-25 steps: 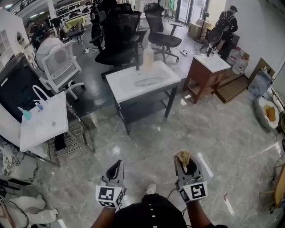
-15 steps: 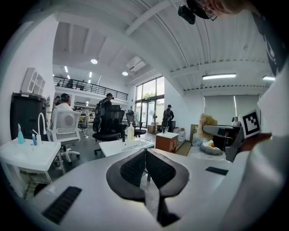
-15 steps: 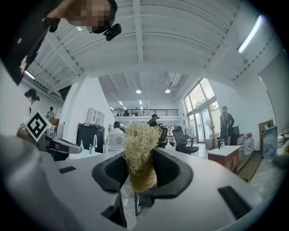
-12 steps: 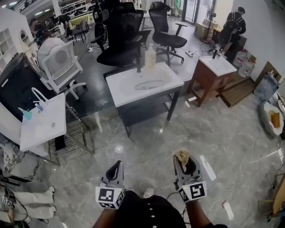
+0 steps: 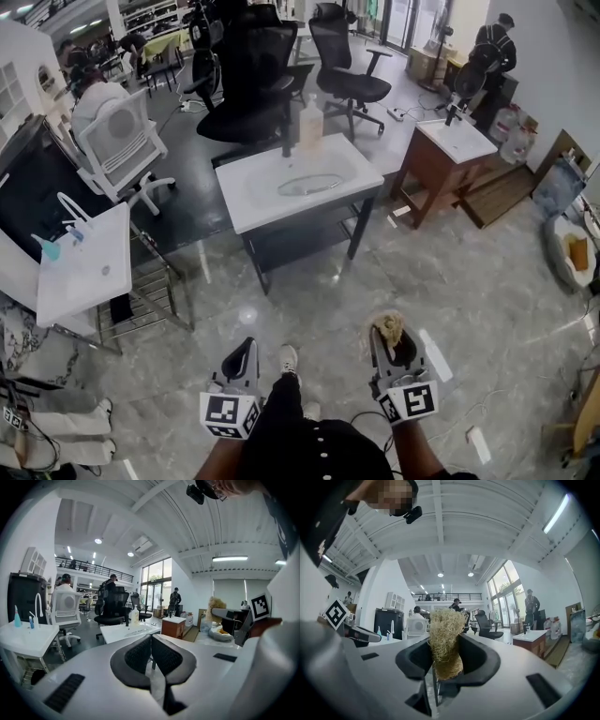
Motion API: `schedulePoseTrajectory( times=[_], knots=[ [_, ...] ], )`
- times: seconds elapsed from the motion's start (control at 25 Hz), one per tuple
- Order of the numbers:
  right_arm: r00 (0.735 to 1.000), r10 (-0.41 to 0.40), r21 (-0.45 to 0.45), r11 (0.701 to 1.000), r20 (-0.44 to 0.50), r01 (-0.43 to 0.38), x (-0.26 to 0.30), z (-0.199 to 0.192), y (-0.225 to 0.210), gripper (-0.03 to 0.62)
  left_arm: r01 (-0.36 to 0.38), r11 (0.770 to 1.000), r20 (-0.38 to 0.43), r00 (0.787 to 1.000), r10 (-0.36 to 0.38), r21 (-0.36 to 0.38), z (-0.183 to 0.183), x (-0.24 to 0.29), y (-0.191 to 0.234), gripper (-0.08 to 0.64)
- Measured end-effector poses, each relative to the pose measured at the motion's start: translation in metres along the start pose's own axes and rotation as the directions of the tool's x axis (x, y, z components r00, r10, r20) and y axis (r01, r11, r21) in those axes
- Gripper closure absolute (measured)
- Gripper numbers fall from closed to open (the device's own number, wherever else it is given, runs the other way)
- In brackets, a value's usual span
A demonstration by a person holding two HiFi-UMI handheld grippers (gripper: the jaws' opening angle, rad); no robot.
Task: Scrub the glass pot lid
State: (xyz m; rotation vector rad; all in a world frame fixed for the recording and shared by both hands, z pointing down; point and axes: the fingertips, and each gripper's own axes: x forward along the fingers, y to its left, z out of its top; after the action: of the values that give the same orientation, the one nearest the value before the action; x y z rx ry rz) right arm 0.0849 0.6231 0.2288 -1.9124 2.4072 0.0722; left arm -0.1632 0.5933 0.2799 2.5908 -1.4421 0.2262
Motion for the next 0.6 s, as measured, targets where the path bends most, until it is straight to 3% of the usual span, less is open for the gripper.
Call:
schedulePoseTrajectory(
  times=[0.6],
  knots=[
    [1.000,0.003,-0.018,1.000,-0.018,-0.004,0.094,-0.003,-0.045,0.440,0.020,0.999,0.016,1.000,-0.020,-0.025,0.028,0.104,0.033,0.534]
  ],
)
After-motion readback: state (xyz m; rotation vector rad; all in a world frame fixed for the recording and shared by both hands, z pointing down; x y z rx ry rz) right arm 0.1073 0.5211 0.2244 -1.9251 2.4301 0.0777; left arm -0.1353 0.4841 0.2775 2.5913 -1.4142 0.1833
